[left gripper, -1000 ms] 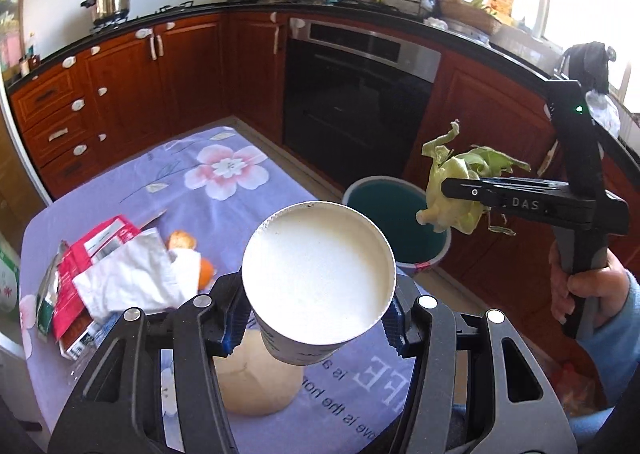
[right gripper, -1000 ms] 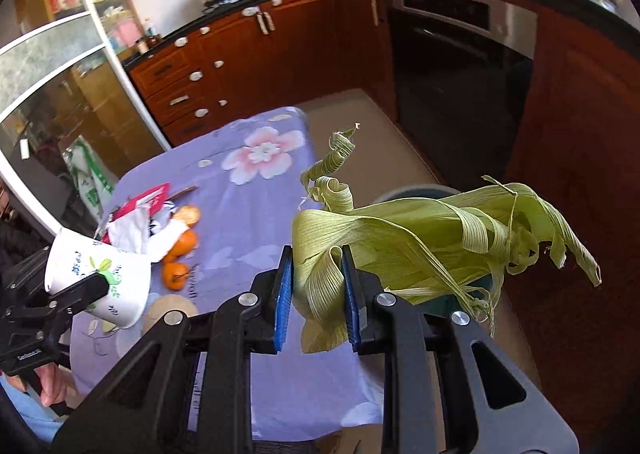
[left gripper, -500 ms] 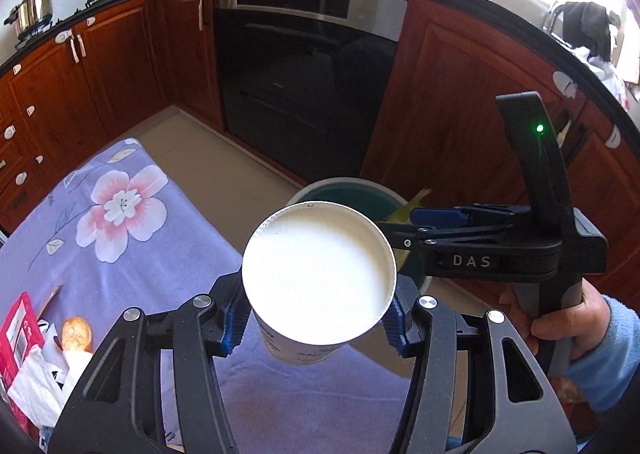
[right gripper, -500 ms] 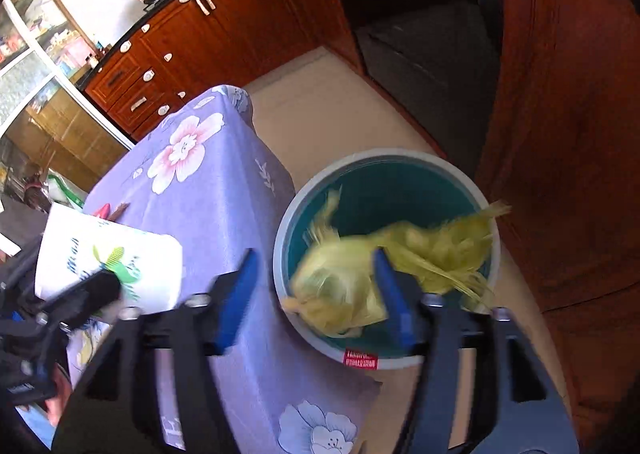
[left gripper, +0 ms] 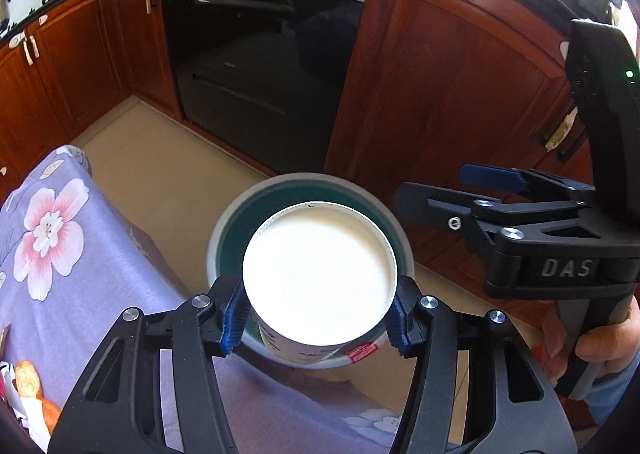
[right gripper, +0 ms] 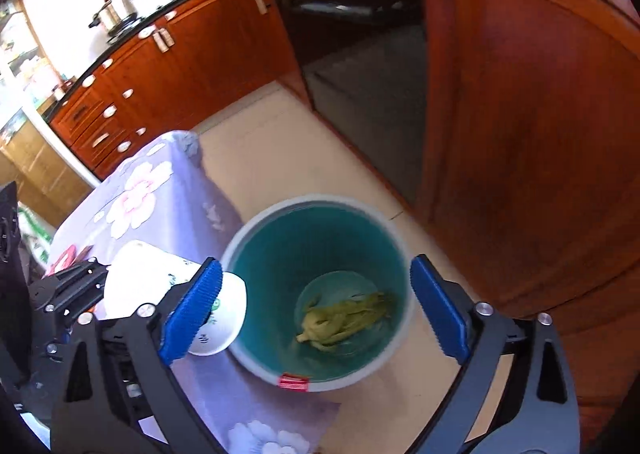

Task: Collect trash
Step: 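Carry the cup and husks to the teal bin and open both tools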

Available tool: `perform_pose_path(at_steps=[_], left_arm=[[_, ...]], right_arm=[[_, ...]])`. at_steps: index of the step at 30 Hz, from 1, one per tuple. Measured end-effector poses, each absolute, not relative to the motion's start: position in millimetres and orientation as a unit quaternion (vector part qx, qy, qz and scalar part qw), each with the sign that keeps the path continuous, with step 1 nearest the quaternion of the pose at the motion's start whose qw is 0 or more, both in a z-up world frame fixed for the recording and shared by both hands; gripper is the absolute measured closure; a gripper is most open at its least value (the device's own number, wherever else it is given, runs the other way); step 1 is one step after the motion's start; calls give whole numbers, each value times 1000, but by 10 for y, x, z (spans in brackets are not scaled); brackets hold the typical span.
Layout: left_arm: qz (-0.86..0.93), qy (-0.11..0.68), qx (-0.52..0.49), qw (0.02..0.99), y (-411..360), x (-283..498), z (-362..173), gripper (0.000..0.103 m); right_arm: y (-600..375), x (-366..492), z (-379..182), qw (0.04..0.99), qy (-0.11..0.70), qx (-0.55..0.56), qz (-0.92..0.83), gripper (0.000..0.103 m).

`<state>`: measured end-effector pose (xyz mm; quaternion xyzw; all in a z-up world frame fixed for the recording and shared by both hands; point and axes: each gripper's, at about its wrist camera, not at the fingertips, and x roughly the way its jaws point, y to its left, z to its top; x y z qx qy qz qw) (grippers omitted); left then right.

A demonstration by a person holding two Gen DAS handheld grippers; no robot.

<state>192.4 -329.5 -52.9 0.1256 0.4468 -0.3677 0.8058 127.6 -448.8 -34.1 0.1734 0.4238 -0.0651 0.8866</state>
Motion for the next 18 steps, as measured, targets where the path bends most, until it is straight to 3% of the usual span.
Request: perform_pose_path(at_steps=[2,5,8,12,18], left_arm=[[-367,456,128,801,-3406,2000,-595,43],[-358,460,132,802,-3499,2052,-625,24],[-351,459,137,805,-3507,2063,-632,21],[-342,455,134,811,-3402,2044,-610,8],[-338,446,125,819,-3221,1969,-519,4]], right_arm=[[-4560,1231,-341,885,423,177,-78,10],[-4641,1195,-362,881,426,186,-87,10],[-4707,1177,-373,881,426,186,-93,10],[-4738,1188,-368,880,426,188,-93,10],[-4623,1235,-353,877,435,184,-81,10]])
